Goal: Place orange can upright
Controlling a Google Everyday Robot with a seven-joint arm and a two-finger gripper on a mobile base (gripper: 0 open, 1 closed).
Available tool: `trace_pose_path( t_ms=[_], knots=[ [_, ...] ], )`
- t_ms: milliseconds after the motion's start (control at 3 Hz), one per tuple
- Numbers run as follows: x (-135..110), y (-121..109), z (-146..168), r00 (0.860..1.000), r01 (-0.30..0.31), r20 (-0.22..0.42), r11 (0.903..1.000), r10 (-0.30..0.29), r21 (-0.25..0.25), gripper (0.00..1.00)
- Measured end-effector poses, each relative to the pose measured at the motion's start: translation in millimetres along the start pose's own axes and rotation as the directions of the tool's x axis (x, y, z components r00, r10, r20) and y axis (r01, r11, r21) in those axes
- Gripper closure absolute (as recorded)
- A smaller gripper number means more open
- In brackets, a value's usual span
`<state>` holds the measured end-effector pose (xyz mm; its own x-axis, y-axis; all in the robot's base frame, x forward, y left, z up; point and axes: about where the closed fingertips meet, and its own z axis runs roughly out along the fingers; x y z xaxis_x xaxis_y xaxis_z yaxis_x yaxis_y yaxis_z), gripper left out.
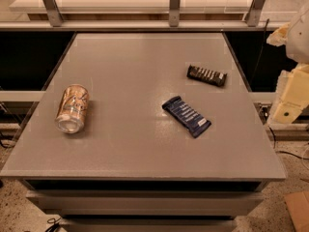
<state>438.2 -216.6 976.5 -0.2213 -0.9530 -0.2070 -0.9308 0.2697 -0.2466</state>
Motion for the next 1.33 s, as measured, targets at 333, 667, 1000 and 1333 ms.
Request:
trace_pose_path(
  t_ms=[333,667,1000,1333],
  knots=[
    [0,0,0,1.000,0.000,0.000,1.0000,0.000,0.000,0.00],
    [-20,2,4,1.000,-0.001,0.004,0.9998,0.001,-0.020,0.00],
    [-57,4,15,1.000,-0.016,0.025,0.9984,0.018,-0.054,0.00],
    [-98,10,29,0.995,-0.076,0.064,0.9931,0.081,-0.089,0.00]
  ],
)
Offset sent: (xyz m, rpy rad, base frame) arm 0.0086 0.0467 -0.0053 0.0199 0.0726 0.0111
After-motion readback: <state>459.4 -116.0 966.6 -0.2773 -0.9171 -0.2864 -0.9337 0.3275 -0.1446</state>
